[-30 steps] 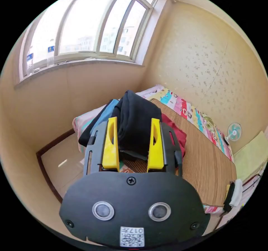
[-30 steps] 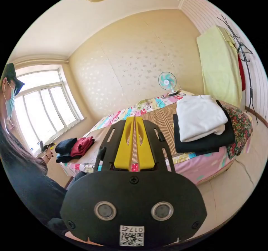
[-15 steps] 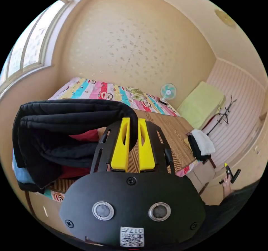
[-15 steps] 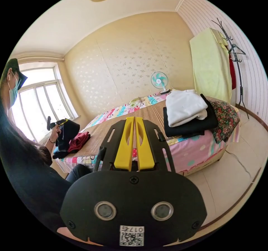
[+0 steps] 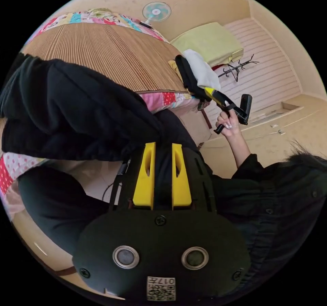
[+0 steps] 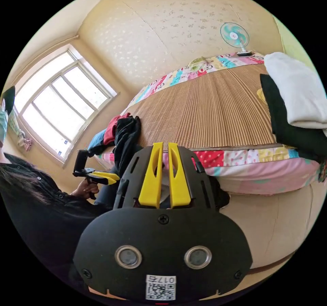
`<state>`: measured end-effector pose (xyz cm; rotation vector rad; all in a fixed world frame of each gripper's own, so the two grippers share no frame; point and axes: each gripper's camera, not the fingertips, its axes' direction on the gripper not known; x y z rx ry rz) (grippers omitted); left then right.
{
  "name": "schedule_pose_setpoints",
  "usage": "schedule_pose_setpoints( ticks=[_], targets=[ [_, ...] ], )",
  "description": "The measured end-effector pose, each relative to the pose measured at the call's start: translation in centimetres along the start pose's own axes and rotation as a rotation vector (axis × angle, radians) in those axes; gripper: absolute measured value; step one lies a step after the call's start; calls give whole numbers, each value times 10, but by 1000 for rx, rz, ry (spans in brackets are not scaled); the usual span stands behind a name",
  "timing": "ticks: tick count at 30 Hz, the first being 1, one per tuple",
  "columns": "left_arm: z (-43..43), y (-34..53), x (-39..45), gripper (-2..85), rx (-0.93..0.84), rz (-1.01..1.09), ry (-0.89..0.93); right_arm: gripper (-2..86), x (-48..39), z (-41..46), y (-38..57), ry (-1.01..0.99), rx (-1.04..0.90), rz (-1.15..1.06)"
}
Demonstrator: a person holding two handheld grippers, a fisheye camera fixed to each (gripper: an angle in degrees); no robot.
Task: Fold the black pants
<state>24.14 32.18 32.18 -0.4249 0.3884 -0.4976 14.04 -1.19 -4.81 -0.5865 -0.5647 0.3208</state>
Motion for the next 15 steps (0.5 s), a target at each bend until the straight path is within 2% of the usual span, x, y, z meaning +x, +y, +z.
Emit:
schedule_pose_setpoints(
  ticks=[6,10,13,15],
  targets=[
    [-119,5,-43,87,313,-139,-6,74,-16,141,-97,-171,-201,-78],
    [-187,-20,-61,115,490,-196,-158,95,-34,228,-156,-207,-278,-94],
    [-214,-78,-84,151,497,-247,-334,114,-40,296,-193,-243,-368,-77],
    [-218,-119,-112,181,445,-318,-349,122,-39,343,-206,-203,-460,-40]
  ],
)
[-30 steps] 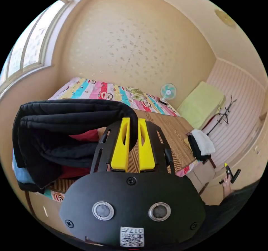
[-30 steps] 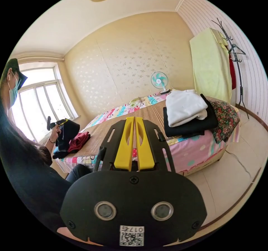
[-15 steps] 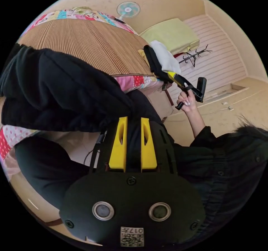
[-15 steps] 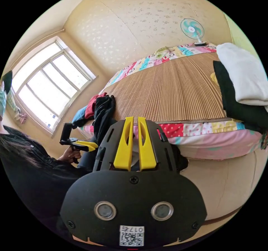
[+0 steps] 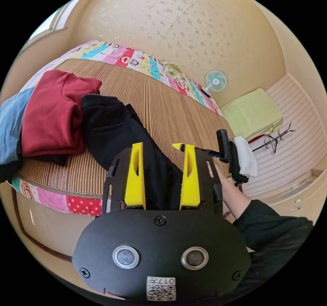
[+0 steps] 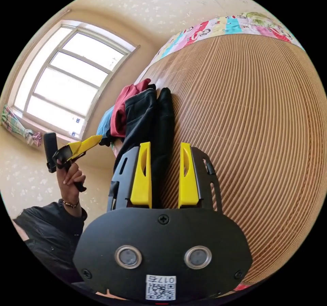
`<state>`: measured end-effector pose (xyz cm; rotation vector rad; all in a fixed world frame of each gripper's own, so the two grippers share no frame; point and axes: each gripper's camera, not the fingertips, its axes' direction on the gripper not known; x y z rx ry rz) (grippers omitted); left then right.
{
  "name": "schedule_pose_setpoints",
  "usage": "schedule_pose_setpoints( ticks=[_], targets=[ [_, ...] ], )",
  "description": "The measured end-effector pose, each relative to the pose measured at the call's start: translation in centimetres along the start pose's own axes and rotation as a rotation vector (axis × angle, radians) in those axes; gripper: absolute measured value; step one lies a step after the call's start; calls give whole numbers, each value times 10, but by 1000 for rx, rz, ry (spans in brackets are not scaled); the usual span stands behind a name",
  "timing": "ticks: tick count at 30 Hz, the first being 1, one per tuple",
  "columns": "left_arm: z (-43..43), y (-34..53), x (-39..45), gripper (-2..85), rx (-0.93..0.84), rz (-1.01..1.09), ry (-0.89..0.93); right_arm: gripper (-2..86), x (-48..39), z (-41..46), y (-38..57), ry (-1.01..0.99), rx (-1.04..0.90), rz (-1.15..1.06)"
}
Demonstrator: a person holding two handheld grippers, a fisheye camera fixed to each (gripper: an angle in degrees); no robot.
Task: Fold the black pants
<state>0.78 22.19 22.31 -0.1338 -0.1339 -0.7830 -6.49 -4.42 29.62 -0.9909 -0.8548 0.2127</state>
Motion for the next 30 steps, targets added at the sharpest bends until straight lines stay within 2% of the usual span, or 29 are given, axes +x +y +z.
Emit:
schedule_pose_setpoints(
  ticks=[2,3,6,7,9,11,13,14,16,20,22,24,28,30],
  targets=[
    [32,-35,-11,195,-72,-49,-67,119,8,22,-9,-14,-64,33],
    [59,-50,-18,201,-140,-89,-166,111,9,28,-7,-64,-47,33],
    [129,-47,-29,184,-331,-106,-254,68,17,34,15,-144,-45,75],
    [130,-33,-20,156,-294,-59,-356,60,19,31,22,-164,-33,82],
    [114,-7,-4,113,-237,28,-407,44,22,3,57,-300,50,70],
    [80,24,4,81,-160,82,-309,37,22,-28,93,-397,125,55],
    [22,67,-8,66,-78,81,-35,32,21,-65,132,-480,191,24],
    [9,77,-16,65,-68,63,58,29,19,-91,160,-491,232,11],
    [-36,118,-49,57,-47,-28,357,26,20,-137,206,-487,320,1],
    [-103,168,-64,52,56,-14,446,22,31,-247,314,-648,647,10],
    [-146,182,-56,51,144,64,524,22,30,-288,352,-727,797,-24],
    [-175,183,-40,51,201,158,592,21,10,-337,380,-790,936,-161],
    [-248,170,11,50,388,393,796,20,-43,-404,388,-823,1057,-425],
    [-280,157,30,50,469,485,819,21,-74,-447,376,-739,1099,-495]
  ],
)
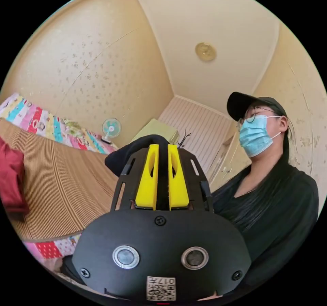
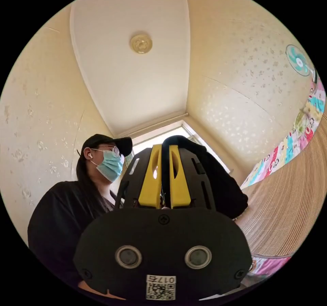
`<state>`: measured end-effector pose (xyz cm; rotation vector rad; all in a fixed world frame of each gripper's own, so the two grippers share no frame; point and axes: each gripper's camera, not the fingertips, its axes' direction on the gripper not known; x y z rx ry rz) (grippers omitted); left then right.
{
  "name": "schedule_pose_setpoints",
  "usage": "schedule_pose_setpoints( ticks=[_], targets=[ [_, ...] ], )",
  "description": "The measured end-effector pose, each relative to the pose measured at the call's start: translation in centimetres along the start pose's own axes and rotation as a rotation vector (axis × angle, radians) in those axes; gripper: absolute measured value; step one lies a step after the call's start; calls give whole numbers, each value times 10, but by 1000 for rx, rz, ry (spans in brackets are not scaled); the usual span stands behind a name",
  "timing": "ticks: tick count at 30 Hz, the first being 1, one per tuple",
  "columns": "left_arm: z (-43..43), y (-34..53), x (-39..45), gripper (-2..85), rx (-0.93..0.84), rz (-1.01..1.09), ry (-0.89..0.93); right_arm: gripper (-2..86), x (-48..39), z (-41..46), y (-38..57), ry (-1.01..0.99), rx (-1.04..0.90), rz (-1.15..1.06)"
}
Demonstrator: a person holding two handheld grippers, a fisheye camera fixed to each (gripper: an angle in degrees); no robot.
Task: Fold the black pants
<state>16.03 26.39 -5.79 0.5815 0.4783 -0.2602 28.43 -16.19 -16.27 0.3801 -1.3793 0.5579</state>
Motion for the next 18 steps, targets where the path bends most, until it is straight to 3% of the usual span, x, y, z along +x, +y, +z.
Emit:
schedule_pose_setpoints(
  ticks=[2,5,7,10,12,15,18],
  targets=[
    [7,-36,5,49,11,40,17,23,4,20,-34,17,-22,-55],
    [45,-108,-20,49,-11,91,-101,29,65,64,-102,72,-21,3],
    [94,-193,-85,52,-24,10,-178,35,123,100,-152,119,-24,13],
    [148,-295,-175,73,-25,3,-233,61,222,156,-222,283,-84,21],
    [173,-320,-226,108,-110,-64,-356,96,273,172,-226,584,-123,93],
    [181,-289,-288,135,-197,-178,-528,120,309,173,-174,752,-291,105],
    [176,-194,-340,134,-326,-206,-623,123,343,146,-81,870,-501,135]
  ],
)
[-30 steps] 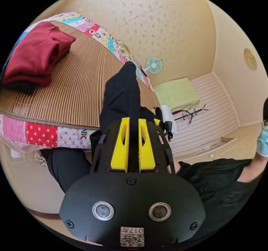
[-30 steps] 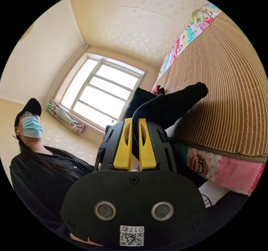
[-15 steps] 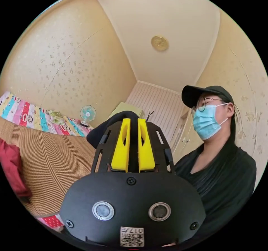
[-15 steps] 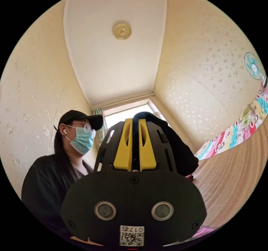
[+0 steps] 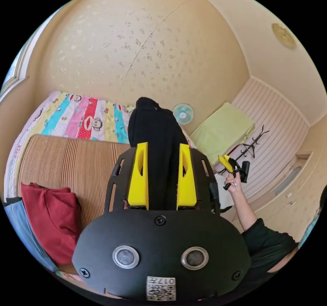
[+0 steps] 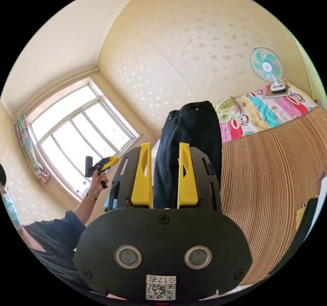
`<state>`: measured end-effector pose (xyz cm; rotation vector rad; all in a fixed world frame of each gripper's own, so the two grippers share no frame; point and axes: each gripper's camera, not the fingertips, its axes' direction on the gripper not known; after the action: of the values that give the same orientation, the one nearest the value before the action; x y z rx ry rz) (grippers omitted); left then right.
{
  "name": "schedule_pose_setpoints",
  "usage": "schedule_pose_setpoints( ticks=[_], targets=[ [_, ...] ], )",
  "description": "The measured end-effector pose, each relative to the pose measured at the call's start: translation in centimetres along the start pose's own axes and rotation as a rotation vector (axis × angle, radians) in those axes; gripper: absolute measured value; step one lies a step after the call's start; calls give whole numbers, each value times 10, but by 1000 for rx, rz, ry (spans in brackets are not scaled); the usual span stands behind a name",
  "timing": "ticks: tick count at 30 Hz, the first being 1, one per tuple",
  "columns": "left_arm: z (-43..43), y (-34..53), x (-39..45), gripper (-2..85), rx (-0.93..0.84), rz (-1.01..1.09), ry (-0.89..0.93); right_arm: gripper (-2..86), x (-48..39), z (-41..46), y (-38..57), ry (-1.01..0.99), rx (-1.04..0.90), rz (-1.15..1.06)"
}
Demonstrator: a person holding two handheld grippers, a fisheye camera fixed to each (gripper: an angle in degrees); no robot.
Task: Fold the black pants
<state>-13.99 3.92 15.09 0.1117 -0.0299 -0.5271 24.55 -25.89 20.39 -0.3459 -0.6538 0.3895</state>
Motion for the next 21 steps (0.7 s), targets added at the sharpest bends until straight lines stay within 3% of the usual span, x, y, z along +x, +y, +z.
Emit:
schedule_pose_setpoints(
  ticks=[3,7,13,15,17,18,21],
  targets=[
    [76,108,-52,134,-260,-32,-37,126,47,43,106,157,-197,73],
    [120,266,-81,135,-459,-64,-154,128,75,64,234,156,-356,199],
    [103,393,-74,131,-488,-230,24,120,35,24,361,93,-250,295],
    [93,411,-68,125,-449,-281,35,111,30,30,390,75,-336,373],
    [96,425,-67,113,-516,-347,34,86,24,31,403,88,-352,371],
    [96,432,-66,65,-528,-373,36,56,22,25,405,121,-352,360],
    [82,430,-69,36,-496,-385,175,41,24,-4,388,-31,-329,352]
  ],
)
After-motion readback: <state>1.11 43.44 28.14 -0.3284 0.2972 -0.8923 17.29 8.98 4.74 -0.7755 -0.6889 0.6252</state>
